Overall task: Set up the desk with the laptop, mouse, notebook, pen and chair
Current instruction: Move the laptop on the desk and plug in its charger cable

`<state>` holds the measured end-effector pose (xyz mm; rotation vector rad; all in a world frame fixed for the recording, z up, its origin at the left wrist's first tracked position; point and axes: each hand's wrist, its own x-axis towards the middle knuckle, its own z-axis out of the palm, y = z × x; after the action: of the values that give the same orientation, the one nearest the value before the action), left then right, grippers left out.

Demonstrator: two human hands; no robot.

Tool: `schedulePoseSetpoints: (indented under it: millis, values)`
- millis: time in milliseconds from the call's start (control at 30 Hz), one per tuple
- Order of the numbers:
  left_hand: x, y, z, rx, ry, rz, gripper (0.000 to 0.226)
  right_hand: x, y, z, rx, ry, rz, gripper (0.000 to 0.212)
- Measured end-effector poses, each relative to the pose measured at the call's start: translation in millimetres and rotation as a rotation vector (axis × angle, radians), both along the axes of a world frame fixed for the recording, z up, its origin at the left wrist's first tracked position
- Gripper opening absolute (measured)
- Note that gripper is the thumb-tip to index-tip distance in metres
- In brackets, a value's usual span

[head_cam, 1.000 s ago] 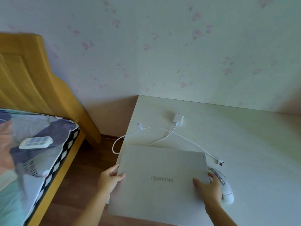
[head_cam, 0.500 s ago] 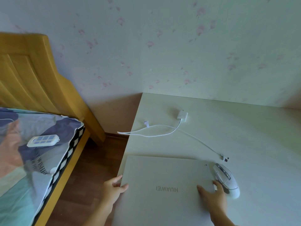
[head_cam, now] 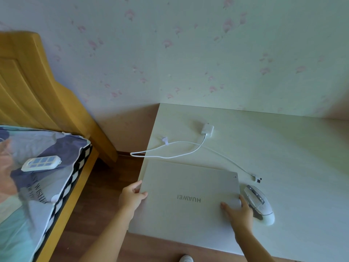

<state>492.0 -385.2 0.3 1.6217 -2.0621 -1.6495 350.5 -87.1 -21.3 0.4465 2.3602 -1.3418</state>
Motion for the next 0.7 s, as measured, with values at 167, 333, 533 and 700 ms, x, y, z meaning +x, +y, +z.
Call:
schedulePoseSetpoints:
  millis: [167,333,533,700]
  values:
    - [-10,3,1,-0.05,-0.001,-0.009,0.056,-4,0,4,-0.022,0.066,0.03,0.068]
    - [-23,9,4,-0.19,0.0,-0.105,0.058,-9,-3,16,0.036,0.091,0.1,0.069]
    - [-88,37,30,-0.504,0.233,-0.184,0.027,-23,-10,33,0.111,0.181,0.253,0.058]
    - [-183,54,38,-0.413,0.244,-0.327,0.033,-72,-9,45,0.154,0.312,0.338,0.047]
